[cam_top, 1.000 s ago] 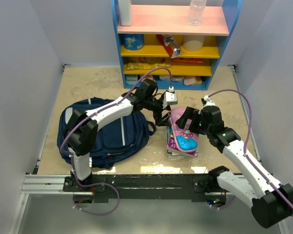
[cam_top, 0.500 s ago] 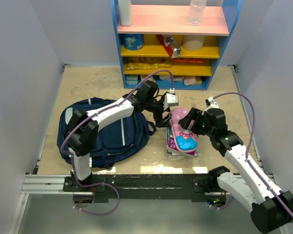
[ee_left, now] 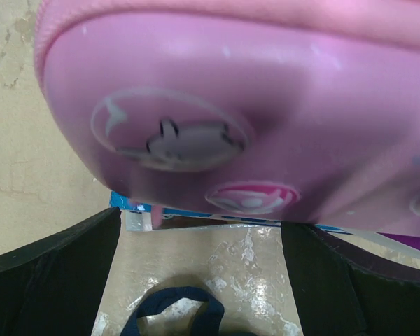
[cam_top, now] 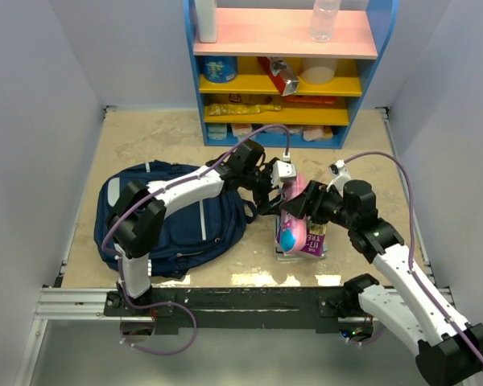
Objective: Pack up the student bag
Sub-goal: Pick up the stationery from the center of the board.
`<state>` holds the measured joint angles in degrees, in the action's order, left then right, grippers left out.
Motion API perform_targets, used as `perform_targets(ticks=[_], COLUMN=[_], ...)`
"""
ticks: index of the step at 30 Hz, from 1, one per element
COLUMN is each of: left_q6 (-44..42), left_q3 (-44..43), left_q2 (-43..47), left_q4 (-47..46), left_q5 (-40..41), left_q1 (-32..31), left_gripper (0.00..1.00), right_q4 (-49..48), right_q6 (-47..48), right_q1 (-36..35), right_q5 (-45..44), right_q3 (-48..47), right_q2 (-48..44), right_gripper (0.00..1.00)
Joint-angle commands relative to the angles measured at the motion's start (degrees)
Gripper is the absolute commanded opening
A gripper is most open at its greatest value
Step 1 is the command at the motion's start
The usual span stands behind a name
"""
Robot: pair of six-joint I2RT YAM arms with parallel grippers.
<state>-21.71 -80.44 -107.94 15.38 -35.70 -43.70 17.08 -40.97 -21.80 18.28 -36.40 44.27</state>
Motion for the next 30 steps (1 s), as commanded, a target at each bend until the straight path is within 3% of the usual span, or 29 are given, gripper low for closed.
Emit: perform_targets(ticks=[1,3,7,12,15,19,23,24,27,28,30], left_q6=[1.59,1.68,1.76,1.85,2.2,2.9,3.52,3.61,2.39,2.47,2.55], left_q3=[-0.77,-1.21,-1.38,-1.47,-1.91,-2.7,-2.88,-2.88,-3.31,-3.92,-4.89], left_q2=[0.45,0.63,1.59,2.64,2.82,2.91,2.82,2.82,3.08,3.43,4.75], left_q4=[-4.74,-4.57,-3.69,-3.07,-2.98,-2.98,-3.16,-3.25,-1.85,-1.23,1.91], left_q5=[0.46,0.37,0.46,0.46,0.02,-0.33,-1.47,-1.74,-1.3,-1.3,-1.74], left_q1=[-1.03,-1.03,-1.03,-0.77,-0.24,0.2,0.11,0.11,0.46,0.9,3.53], left_gripper=[1.0,1.0,1.0,1.0,1.0,1.0,1.0,1.0,1.0,1.0,1.0], right_q4=[-2.15,1.52,9.0,17.1,18.6,19.39,17.2,15.98,14.04,13.86,13.42], right_q6=[-0.87,1.75,6.68,12.31,13.54,15.13,13.99,13.12,11.27,11.18,10.74], right_q1=[-0.44,-0.52,-0.52,-0.52,-0.61,-0.52,-0.52,-0.52,-0.52,-0.52,-0.43], right_q5=[7.82,6.33,0.19,-7.55,-9.23,-8.01,-5.63,-5.45,-5.54,-5.71,-6.68], right_q3=[-0.33,-1.73,-4.9,-9.47,-10.7,-10.71,-9.04,-8.34,-8.24,-8.59,-9.91], right_q2=[0.9,2.31,4.5,5.3,5.39,8.02,7.68,7.41,6.27,6.18,5.65], right_gripper=[0.76,0.75,0.6,0.52,0.52,0.6,0.59,0.56,0.3,0.15,0.1])
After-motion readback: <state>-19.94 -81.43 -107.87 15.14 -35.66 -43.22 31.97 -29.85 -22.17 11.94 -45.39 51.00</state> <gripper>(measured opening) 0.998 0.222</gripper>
